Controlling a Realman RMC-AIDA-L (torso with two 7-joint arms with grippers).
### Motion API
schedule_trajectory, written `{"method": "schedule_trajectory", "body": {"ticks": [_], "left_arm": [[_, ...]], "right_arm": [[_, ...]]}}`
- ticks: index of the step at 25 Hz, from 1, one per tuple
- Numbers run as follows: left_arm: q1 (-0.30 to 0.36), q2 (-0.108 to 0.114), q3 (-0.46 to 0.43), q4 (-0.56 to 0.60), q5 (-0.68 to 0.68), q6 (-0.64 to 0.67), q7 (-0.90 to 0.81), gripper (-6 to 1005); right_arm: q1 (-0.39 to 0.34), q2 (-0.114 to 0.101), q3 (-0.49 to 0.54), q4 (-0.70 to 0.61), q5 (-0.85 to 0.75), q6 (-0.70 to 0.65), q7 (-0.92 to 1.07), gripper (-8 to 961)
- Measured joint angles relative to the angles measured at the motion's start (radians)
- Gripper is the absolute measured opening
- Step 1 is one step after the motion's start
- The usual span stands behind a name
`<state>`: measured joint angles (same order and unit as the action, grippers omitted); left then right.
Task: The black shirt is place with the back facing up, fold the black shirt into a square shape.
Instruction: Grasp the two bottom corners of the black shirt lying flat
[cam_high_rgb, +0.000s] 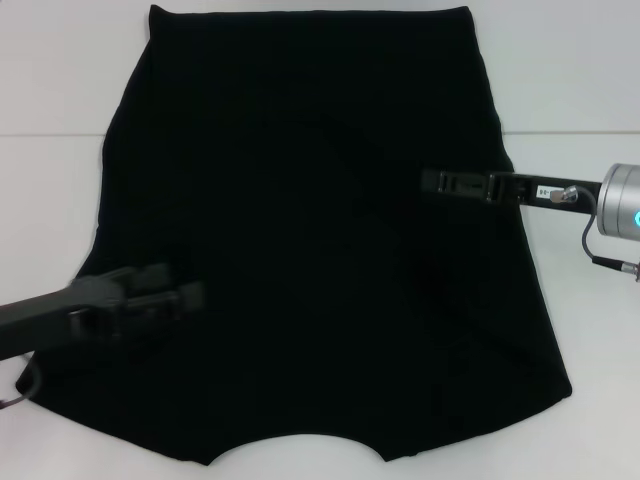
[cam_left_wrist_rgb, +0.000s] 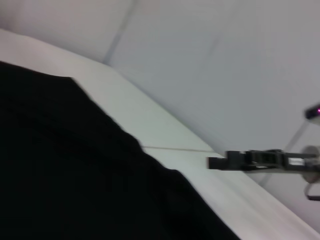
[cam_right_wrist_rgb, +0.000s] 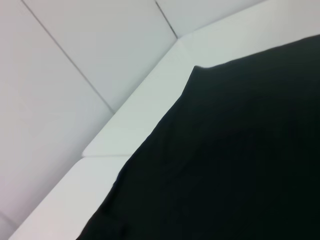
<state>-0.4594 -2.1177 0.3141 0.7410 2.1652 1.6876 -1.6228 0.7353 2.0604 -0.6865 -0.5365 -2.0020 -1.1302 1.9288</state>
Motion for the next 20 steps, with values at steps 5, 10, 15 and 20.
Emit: {"method": "schedule_trajectory", "body": {"ticks": [5, 10, 15, 20], "left_arm": [[0.058, 0.003, -0.044, 0.065, 0.014, -0.006, -0.052, 949], [0.087, 0.006, -0.111, 0.125, 0.087, -0.013, -0.082, 949], [0.088, 0.008, -0.128, 0.155, 0.193, -0.094, -0.164, 949], [0.089, 0.008, -0.120, 0.178, 0.253, -0.116, -0.157, 949]], "right_arm": [[0.016, 0.003, -0.012, 0.005, 0.001, 0.045, 0.000, 907], [0.025, 0.007, -0.015, 0.005, 0.001, 0.052, -0.001, 904], [0.027, 0.010, -0.013, 0.006, 0.001, 0.061, -0.001, 902], [0.027, 0.011, -0.010, 0.006, 0.000, 0.067, -0.001, 900]]}}
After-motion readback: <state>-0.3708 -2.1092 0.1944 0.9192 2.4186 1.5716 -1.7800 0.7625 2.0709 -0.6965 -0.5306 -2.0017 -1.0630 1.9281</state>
